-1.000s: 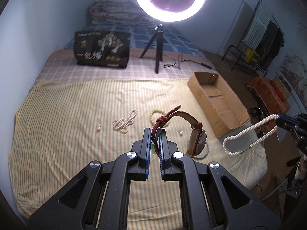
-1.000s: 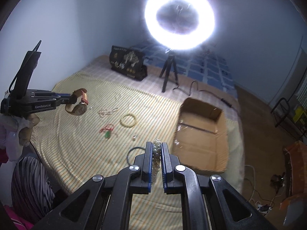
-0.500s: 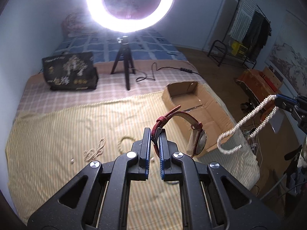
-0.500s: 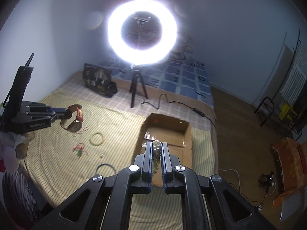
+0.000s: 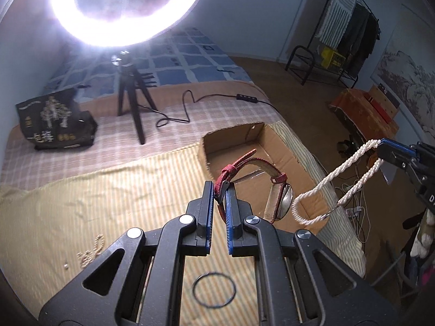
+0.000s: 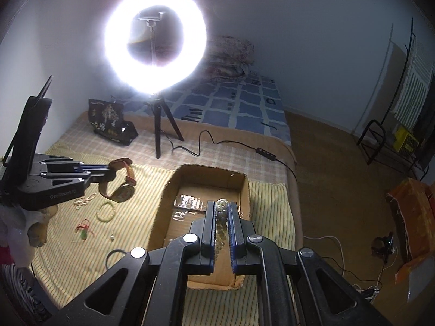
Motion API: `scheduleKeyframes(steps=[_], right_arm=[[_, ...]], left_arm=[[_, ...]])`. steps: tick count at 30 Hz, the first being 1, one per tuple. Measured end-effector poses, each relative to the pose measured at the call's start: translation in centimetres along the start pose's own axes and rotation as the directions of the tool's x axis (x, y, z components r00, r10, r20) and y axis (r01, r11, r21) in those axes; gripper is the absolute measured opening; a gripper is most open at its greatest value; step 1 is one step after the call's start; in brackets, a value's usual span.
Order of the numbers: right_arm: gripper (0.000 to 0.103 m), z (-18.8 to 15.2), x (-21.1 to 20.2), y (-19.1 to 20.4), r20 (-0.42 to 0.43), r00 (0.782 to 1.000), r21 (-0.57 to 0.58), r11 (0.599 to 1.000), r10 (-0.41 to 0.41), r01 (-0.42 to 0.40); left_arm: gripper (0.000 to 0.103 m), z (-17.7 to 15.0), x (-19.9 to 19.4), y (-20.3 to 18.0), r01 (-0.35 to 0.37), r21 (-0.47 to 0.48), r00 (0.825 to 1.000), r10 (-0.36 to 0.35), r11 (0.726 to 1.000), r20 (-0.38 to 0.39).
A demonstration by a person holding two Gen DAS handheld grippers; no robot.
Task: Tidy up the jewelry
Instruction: 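Lift the pearl necklace and brown watch and carry both toward the cardboard box, then open both grippers to drop the necklace and watch into the box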
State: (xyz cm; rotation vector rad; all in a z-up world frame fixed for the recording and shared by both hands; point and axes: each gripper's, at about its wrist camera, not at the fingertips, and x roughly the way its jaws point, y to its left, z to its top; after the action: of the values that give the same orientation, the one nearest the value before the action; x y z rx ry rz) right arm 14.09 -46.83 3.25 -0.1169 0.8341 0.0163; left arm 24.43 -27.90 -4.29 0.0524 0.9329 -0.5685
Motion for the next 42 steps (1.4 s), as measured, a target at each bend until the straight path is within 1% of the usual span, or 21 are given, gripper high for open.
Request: scheduleKeyframes(steps=[6,14,19,22,23,24,25,26,27,29,36,40,42], right_arm=[[0.006,-0.8,3.0,-1.3,-0.032,0.999,0.021,1.000,0.014,-0.014],[0.006,-1.8,6.3,-2.4,-0.068,0.997,0.049,0.998,0.036,-0.032],[0.006,-2.5,8.0,-2.1,-0.091,0.995,0.047,0.998,0.049,-0.045],[0.006,-2.8,8.7,-2.2,-0.099,0.993,0.052,0.997,0.059,-0.054],[0.007,-2.8,8.9,-2.2,-0.101,0.993,0.052,0.997,0.061,-0.056],[0.019,-2.9,9.0,-2.2,-0.098,0.994,0.053,0.997,0.058,-0.053],[0.029,-2.9,8.9,-2.2,-0.093,0.994,0.053,0.998,0.051,-0.046],[0.045,-2.8,9.0,-2.2,-0.090,0.995,0.055,0.997,0.051,-0.046],[0.057,-2.7,8.9,-2.2,-0.084,0.995,0.057,0.997,0.051,-0.046],[0.067,-2.8,8.6,-2.0,-0.074,0.996,0.054,0.998,0.039,-0.035],[0.076,-2.7,7.6,-1.4,-0.064,0.998,0.052,0.998,0.024,-0.021],[0.079,-2.6,6.7,-1.2,-0.054,0.998,0.063,0.998,0.019,-0.016],[0.083,-2.4,6.0,-0.9,-0.048,0.999,0.060,0.998,0.014,-0.011]], left_arm=[[0.006,1.1,4.4,-1.2,-0.005,0.000,0.999,0.005,1.000,-0.036],[0.006,1.1,9.8,-0.9,-0.020,-0.024,0.995,0.018,1.000,-0.097],[0.006,1.0,11.8,-0.6,-0.028,-0.036,0.992,0.024,0.999,-0.124],[0.006,0.9,12.2,-0.5,-0.027,-0.037,0.992,0.023,0.999,-0.127],[0.008,0.9,12.2,-0.6,-0.032,-0.031,0.992,0.028,0.999,-0.125],[0.010,0.9,12.2,-0.7,-0.038,-0.024,0.992,0.035,0.999,-0.120],[0.016,0.9,12.2,-0.7,-0.044,-0.017,0.992,0.042,0.999,-0.116],[0.023,1.0,12.1,-0.7,-0.047,-0.015,0.993,0.045,0.999,-0.113],[0.024,1.0,12.0,-0.7,-0.049,-0.015,0.993,0.047,0.999,-0.108],[0.024,1.1,11.5,-0.6,-0.048,-0.018,0.994,0.046,0.999,-0.095],[0.024,1.5,9.9,-0.4,-0.053,-0.006,0.996,0.052,0.999,-0.075],[0.024,1.6,8.1,-0.3,-0.061,-0.006,0.997,0.061,0.998,-0.054],[0.024,1.6,7.3,-0.2,-0.059,-0.007,0.997,0.059,0.998,-0.043]])
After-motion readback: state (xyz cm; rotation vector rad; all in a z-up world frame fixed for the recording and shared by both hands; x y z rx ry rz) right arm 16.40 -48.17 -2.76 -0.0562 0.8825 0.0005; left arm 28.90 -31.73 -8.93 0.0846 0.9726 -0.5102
